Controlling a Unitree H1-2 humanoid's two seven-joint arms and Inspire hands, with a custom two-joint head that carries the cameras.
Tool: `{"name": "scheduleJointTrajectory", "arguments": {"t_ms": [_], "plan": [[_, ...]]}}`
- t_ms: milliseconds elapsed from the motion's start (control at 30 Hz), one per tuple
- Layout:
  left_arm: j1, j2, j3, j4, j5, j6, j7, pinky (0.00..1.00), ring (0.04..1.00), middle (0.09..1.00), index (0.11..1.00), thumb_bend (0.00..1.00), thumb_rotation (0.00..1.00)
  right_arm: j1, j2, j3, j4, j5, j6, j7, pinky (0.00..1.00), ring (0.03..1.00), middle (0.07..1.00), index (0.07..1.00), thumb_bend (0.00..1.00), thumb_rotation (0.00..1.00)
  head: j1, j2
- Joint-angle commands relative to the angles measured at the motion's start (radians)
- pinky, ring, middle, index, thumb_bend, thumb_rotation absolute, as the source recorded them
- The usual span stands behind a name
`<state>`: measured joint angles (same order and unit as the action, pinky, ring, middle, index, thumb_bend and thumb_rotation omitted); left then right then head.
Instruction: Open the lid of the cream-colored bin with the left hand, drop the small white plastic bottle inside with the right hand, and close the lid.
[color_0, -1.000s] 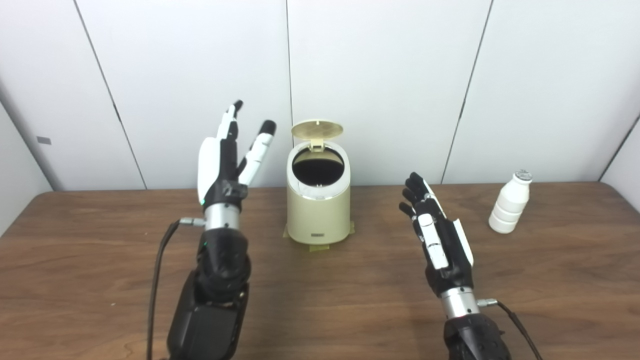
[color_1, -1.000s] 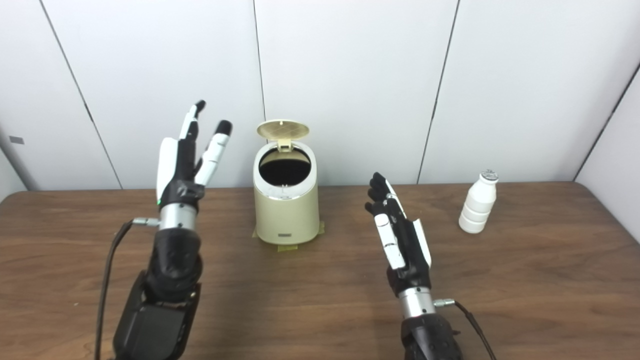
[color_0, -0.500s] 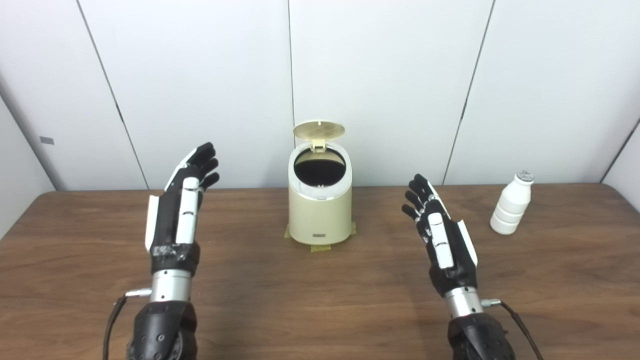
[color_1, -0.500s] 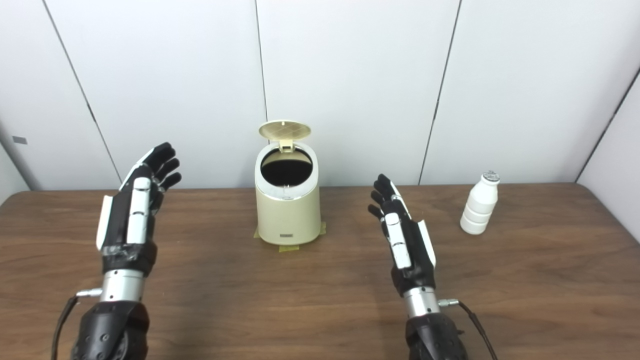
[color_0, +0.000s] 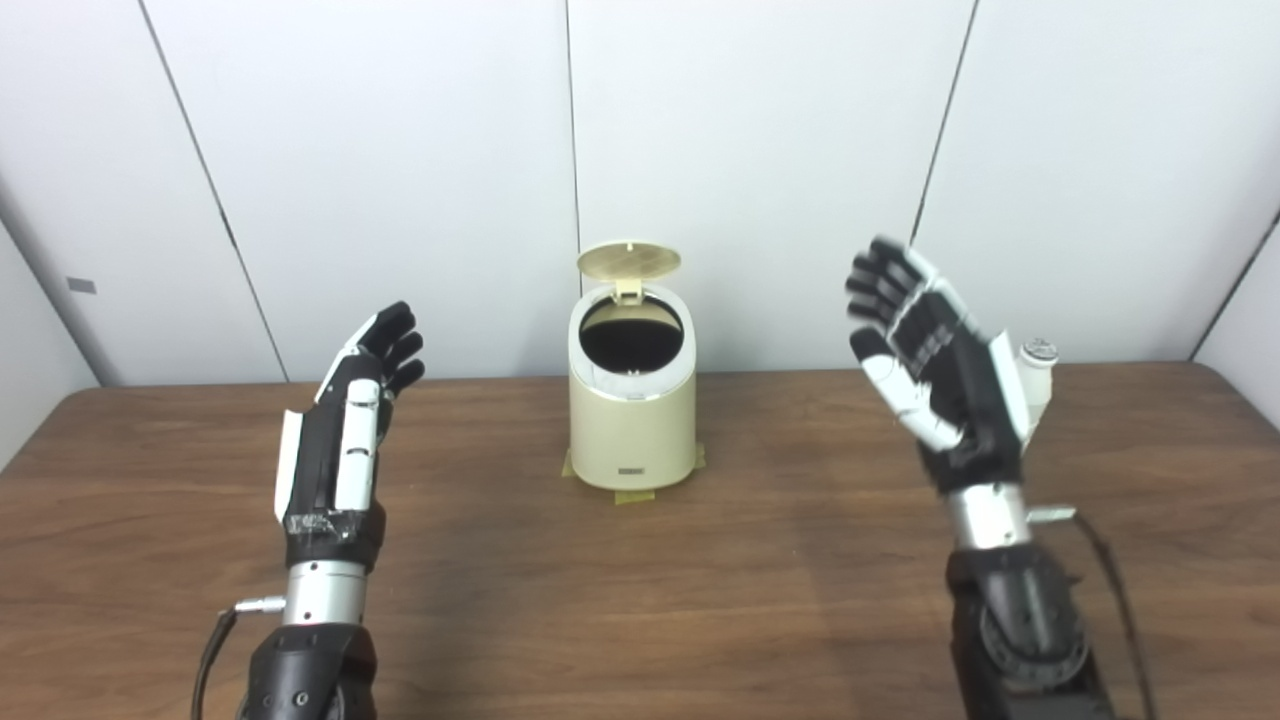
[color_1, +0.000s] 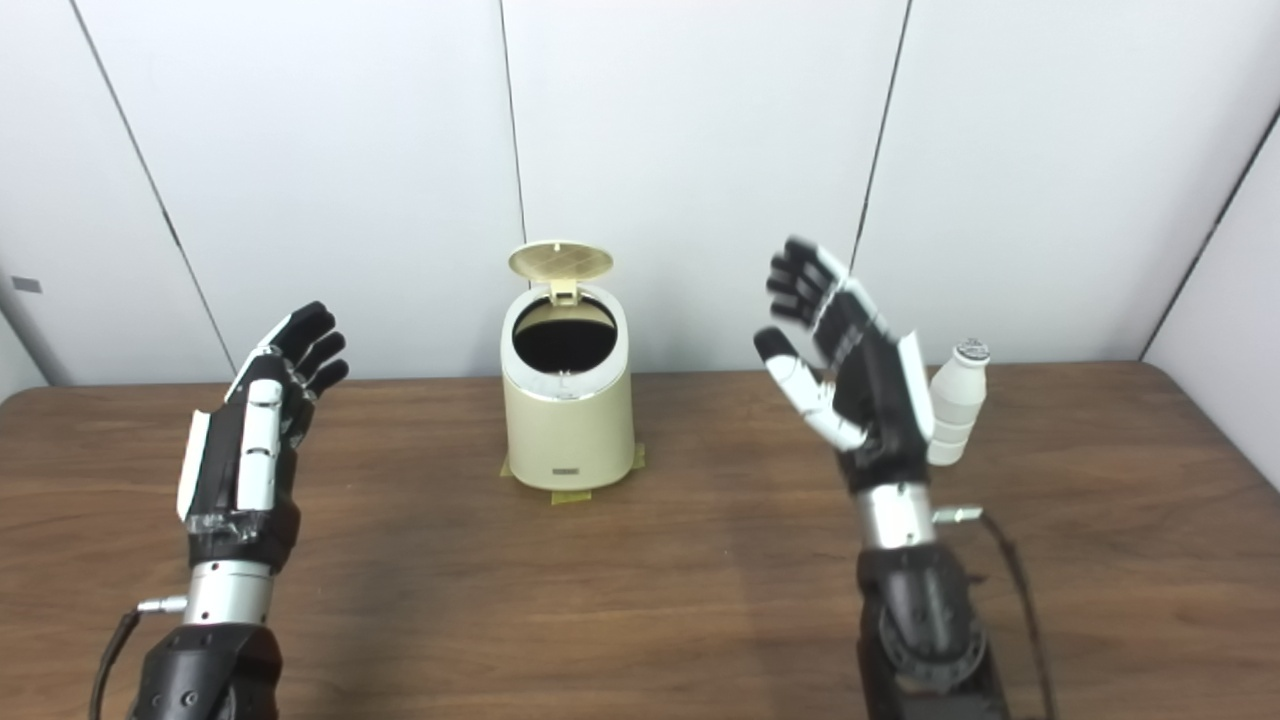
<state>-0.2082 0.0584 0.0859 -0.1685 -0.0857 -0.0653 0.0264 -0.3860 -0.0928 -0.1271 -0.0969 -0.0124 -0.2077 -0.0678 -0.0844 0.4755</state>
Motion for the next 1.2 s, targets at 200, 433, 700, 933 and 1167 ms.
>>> {"name": "scheduleJointTrajectory", "arguments": {"t_ms": [200,433,700,933,1167], "plan": [[-0.003,-0.008,-0.015,0.005,0.009,-0.074,-0.014,0.89,0.892,0.905,0.891,0.42,0.90,-0.104,-0.129,-0.107,0.041,0.069,-0.046,-0.014,0.79,0.807,0.812,0.827,0.83,0.40,-0.009,0.003],[0.008,-0.011,-0.013,0.013,-0.002,-0.075,-0.013,0.87,0.882,0.901,0.885,0.44,0.90,-0.109,-0.185,-0.165,0.007,-0.012,0.016,-0.084,0.73,0.792,0.793,0.793,0.92,0.41,-0.016,0.004],[0.009,-0.010,-0.006,0.031,-0.009,-0.089,-0.020,0.87,0.889,0.910,0.895,0.49,0.99,-0.067,-0.219,-0.226,0.002,-0.139,0.092,-0.180,0.73,0.799,0.836,0.830,0.91,0.31,-0.021,0.006],[0.009,-0.009,-0.004,0.034,-0.007,-0.084,-0.024,0.87,0.891,0.913,0.897,0.49,0.98,-0.005,-0.228,-0.266,-0.017,-0.190,0.092,-0.241,0.82,0.849,0.905,0.876,0.82,0.14,-0.026,0.006],[0.010,-0.009,-0.007,0.032,0.000,-0.079,-0.029,0.86,0.895,0.916,0.903,0.48,0.98,0.045,-0.200,-0.259,-0.018,-0.227,0.113,-0.263,0.75,0.861,0.889,0.866,0.84,0.19,-0.030,0.005]]}}
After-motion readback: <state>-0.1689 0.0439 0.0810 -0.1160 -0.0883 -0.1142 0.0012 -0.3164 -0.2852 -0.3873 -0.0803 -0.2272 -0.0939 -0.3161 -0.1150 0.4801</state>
